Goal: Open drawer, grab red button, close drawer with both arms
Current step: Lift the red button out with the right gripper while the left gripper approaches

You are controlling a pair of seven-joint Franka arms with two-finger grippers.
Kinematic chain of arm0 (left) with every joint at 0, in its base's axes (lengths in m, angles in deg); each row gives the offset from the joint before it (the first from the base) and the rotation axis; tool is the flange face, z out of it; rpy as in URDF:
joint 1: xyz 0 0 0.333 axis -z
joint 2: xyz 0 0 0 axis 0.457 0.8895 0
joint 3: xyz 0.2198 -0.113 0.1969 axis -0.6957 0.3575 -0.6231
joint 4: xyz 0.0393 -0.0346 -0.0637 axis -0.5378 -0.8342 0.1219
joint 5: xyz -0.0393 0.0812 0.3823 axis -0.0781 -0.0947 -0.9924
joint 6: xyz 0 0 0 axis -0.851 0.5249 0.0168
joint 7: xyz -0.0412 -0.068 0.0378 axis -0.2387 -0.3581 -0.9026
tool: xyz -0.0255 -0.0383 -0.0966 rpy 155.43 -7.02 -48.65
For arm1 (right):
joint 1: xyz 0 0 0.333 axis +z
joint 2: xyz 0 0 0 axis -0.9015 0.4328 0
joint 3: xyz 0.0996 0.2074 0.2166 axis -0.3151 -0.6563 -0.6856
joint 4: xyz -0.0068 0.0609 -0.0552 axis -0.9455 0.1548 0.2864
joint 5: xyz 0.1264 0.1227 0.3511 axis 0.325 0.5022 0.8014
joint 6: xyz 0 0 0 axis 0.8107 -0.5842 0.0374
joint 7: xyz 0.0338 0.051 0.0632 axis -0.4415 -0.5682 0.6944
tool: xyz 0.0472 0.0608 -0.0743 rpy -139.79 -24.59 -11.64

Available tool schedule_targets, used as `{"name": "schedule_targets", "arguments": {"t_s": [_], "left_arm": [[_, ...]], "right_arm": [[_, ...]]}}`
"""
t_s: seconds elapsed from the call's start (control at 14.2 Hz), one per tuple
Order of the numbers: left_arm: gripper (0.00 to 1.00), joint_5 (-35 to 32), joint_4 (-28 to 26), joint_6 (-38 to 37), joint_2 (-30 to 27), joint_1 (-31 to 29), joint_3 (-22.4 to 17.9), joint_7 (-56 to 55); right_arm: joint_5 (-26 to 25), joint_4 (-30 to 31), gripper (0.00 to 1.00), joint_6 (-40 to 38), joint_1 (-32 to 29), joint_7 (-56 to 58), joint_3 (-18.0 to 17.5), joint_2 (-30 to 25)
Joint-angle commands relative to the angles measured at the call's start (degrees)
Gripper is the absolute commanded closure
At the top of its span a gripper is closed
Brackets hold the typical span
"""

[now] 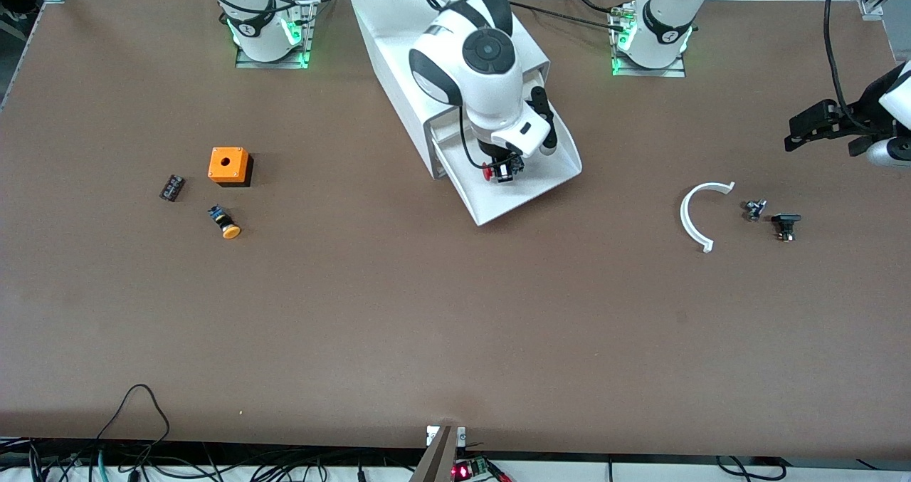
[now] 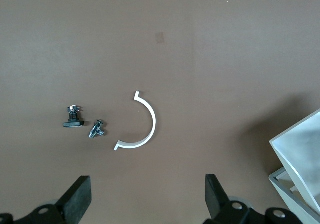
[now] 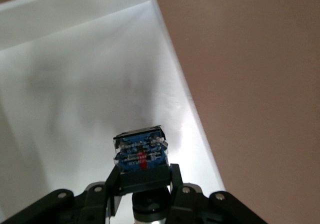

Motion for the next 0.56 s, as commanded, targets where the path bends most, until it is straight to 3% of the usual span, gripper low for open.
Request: {"name": "schedule_targets", "arguments": {"t_s": [0.0,0.14,0.35,0.49], "left_arm": [[0.0,-0.23,1.92,0.0,0.37,-0.11,0.19,0.78],[0.0,-0.32,2.01,2.88,0.45,-0.03,0.19,0.6],[0.0,-0.15,-0.78,13.42,2.29,0.33,0.9,0.6],[0.0,5.1,-2.72,16.08,5.45,0.59,0.98,-1.14]], "right_arm": [[-1.21,2.79,0.83,-1.08,-3.88,-4.85,0.47,-5.88],[-2.52,5.43,0.84,-0.9,-5.9,-8.2,4.05,-8.34],[-2.79,9.9,0.83,0.23,-9.51,-18.89,8.19,-9.05],[-2.7,13.15,0.83,1.99,-11.62,-31.01,9.69,-9.58]]}}
